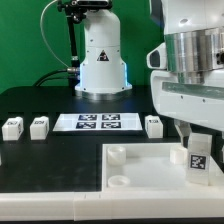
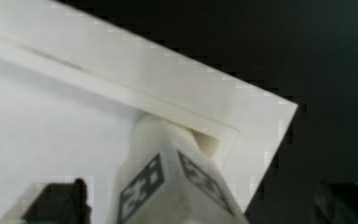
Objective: Assemble one leg
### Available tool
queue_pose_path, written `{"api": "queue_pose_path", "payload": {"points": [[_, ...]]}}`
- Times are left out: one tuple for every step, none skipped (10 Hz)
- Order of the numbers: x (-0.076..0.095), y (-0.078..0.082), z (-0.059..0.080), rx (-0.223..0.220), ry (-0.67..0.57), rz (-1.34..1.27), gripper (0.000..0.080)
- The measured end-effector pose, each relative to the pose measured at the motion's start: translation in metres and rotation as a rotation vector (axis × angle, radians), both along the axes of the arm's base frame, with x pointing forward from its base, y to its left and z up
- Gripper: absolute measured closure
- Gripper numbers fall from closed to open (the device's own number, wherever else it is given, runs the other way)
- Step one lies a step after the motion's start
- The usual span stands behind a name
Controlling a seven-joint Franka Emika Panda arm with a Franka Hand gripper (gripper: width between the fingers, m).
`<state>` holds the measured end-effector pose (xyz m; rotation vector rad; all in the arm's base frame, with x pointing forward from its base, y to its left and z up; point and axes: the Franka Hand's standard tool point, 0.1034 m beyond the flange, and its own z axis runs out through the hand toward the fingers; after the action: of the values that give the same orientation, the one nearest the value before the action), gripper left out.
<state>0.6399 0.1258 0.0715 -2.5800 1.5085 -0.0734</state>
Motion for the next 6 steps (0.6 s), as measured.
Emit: {"api": "queue_pose_path", "payload": {"points": [[0.0001, -0.0009, -0.0001, -0.017, -0.013, 0.121, 0.0153], [0.0, -0.0014, -0.0002, -0.034, -0.022, 0.239, 0.0153], [-0.0014, -0.0031, 0.0019, -0.081, 0.004, 0.466, 0.0151], [0.0031, -0.0054, 0.0061, -0.11, 0.008, 0.635, 0.0151], [0.0044, -0.0083, 0.0059, -0.122, -0.005, 0.729, 0.0151], [0.0038, -0.0078, 0.0053, -0.119, -0.002, 0.705, 0.0271]]}}
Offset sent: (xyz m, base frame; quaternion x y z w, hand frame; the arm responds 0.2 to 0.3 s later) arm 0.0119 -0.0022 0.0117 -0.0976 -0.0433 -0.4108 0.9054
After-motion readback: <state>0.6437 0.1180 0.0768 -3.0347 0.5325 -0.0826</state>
